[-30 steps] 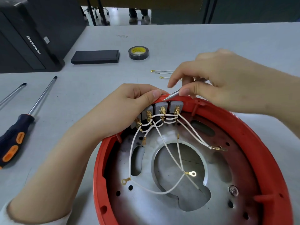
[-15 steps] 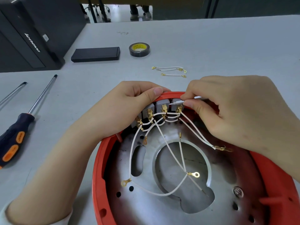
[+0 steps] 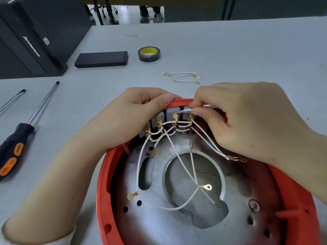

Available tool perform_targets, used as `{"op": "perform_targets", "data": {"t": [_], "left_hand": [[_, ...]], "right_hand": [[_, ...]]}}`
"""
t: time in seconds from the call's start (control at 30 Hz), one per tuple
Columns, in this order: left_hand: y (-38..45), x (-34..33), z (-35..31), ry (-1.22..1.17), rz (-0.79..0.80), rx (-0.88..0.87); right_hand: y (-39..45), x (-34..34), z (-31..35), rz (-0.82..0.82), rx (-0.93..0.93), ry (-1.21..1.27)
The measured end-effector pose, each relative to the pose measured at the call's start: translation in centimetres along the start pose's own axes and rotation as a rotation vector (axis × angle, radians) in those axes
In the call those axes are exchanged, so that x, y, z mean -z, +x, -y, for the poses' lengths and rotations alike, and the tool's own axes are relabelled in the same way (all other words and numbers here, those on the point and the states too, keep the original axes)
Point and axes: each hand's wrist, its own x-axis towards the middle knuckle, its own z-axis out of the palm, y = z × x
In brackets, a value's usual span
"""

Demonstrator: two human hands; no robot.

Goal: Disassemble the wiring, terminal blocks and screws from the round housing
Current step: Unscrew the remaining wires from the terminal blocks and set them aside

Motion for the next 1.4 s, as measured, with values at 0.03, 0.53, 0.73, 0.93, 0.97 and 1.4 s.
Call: {"op": "perform_targets", "data": {"t": [0.03,0.53,0.73,0.93,0.97,1.4], "left_hand": [[0.0,0.0,0.0,0.005,-0.001,-0.001],[0.2,0.0,0.2,0.064,-0.011,-0.057],[0.2,-0.1,0.1,0.070,-0.014,-0.048],[0.2,-0.1,-0.1,0.060,-0.022,-0.042],[0.2,-0.1,-0.1,0.056,-0.024,-0.038],[0.2,0.0,0.1,0.068,-0.028,-0.049]], "right_hand": [[0.0,0.0,0.0,0.000,0.001,0.001],[0.3,-0.3,0.0,-0.025,0.074,-0.018],[1.3,-0.1,-1.1,0.014,0.182,-0.089],[2.1,-0.2,-1.6,0.002,0.283,-0.141],[2.1,-0.4,-1.6,-0.018,0.284,-0.151],[3.6,-1.8,-1.6,-0.156,0.195,-0.061]]}}
